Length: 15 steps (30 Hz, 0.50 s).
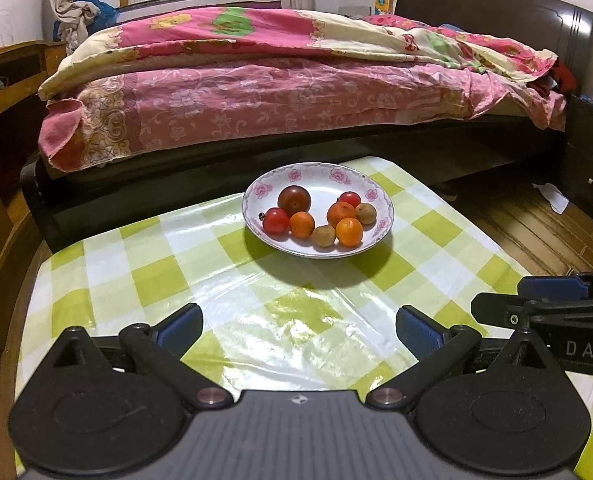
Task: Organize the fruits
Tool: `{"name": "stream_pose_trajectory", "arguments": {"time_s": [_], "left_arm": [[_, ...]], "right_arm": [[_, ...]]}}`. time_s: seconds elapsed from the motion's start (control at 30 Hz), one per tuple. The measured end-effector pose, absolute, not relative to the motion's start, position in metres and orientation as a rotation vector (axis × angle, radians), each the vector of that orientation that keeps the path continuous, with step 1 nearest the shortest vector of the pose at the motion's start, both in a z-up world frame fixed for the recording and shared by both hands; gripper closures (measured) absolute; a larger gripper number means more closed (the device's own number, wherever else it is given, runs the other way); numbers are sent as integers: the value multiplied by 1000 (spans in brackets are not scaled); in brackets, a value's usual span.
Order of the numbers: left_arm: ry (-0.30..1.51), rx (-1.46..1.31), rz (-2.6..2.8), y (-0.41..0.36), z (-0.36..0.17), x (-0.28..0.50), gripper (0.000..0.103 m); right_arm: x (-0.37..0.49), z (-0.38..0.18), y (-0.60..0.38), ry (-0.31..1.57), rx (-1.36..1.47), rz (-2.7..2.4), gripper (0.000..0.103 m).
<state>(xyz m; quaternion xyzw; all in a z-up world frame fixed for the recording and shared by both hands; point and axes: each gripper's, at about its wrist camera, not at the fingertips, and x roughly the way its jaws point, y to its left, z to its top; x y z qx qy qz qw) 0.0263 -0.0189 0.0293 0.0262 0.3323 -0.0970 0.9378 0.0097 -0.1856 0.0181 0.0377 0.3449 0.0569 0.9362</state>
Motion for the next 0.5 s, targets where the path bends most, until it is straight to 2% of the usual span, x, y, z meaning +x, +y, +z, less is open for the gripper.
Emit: {"name": "stream_pose_trajectory", "arguments": {"time_s": [0.5], "left_arm": [[689,82,-195,-20,28,0,0]], "right_arm": [[-21,19,-180,715,77,124,55]]}}
